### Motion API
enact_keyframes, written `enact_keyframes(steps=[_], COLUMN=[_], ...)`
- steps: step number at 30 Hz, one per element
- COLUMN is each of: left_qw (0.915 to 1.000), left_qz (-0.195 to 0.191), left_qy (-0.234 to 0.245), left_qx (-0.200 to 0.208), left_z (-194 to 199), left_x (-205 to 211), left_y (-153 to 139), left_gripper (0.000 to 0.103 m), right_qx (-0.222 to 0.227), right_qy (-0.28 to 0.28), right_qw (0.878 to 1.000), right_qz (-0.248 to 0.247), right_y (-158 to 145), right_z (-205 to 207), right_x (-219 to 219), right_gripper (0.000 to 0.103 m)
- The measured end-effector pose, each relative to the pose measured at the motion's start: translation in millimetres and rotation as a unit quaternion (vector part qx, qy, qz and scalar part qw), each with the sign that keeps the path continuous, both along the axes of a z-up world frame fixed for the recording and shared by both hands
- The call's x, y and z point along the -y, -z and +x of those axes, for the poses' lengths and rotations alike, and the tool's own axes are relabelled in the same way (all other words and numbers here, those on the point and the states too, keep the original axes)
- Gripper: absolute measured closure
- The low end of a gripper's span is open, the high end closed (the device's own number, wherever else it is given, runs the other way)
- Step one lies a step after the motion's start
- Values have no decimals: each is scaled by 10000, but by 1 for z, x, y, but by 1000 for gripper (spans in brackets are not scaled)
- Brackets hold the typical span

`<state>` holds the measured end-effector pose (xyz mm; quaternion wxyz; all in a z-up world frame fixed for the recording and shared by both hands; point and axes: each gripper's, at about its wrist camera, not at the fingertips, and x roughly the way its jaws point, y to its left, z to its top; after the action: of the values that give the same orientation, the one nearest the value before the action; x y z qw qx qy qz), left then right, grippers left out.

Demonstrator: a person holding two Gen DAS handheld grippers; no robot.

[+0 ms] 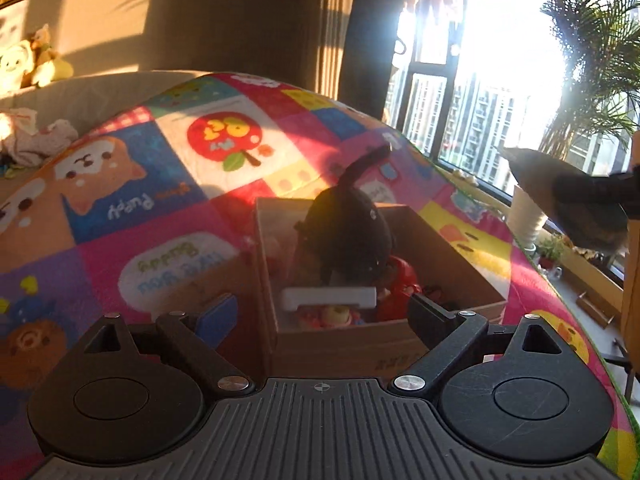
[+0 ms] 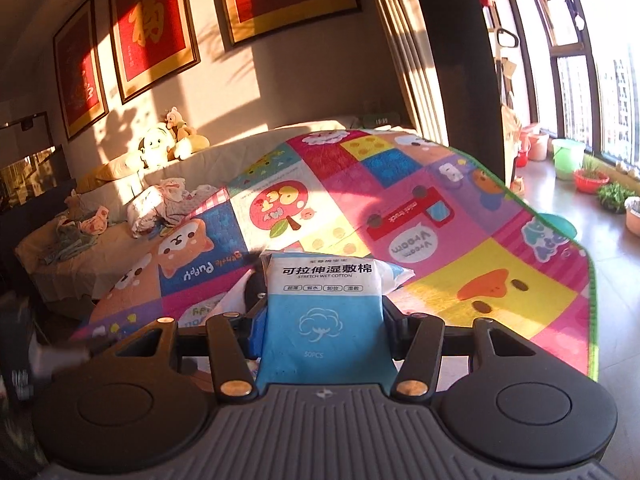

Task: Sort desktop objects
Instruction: 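Open the left gripper to drop the black plush into the box, then lower the blue packet into the box and open the right gripper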

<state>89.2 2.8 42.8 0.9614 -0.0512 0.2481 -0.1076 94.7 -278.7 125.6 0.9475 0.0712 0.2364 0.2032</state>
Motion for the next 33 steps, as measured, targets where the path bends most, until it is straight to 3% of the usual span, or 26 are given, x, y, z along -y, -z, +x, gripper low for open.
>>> enact_keyframes(steps=[1, 8, 11, 14, 16, 19, 22, 24, 26, 29, 33], left_qw=[10000, 9994, 9992, 9988, 9983, 9975, 9975, 9972, 9968, 9964, 9963], left_qz=[-33, -302, -332, -457, -567, -697, -693, -743, -789, -848, -851], left_qy=[-32, 166, 222, 180, 135, 111, 118, 101, 76, 72, 87], left_qx=[4, -26, 49, 31, -14, -56, -2, 40, 56, 16, -38], left_z=[-5, -19, -24, -23, -21, -20, -23, -24, -24, -23, -22], left_x=[-2, -4, -6, -13, -16, -20, -21, -23, -25, -27, -25], left_y=[4, 15, 17, 22, 25, 29, 27, 26, 25, 28, 32], left_gripper=[7, 6, 4, 3, 3, 3, 3, 3, 3, 3, 2], right_qx=[-75, -559, -831, -778, -606, -520, -515, -855, -1467, -1613, -1156], right_qy=[7, 119, 422, 536, 558, 432, 421, 396, 214, -362, -491], right_qw=[10000, 9982, 9955, 9952, 9959, 9962, 9952, 9938, 9889, 9861, 9921], right_qz=[48, 163, -188, -267, -380, -543, -719, -583, -65, 179, -46], right_y=[0, 6, 23, 31, 30, 30, 38, 49, 61, 60, 41], right_z=[7, 73, 101, 106, 106, 115, 139, 163, 181, 172, 145], right_x=[-5, -43, -61, -64, -65, -72, -89, -97, -101, -115, -111], right_gripper=[50, 50, 37, 37, 38, 50, 53, 55, 56, 54, 54])
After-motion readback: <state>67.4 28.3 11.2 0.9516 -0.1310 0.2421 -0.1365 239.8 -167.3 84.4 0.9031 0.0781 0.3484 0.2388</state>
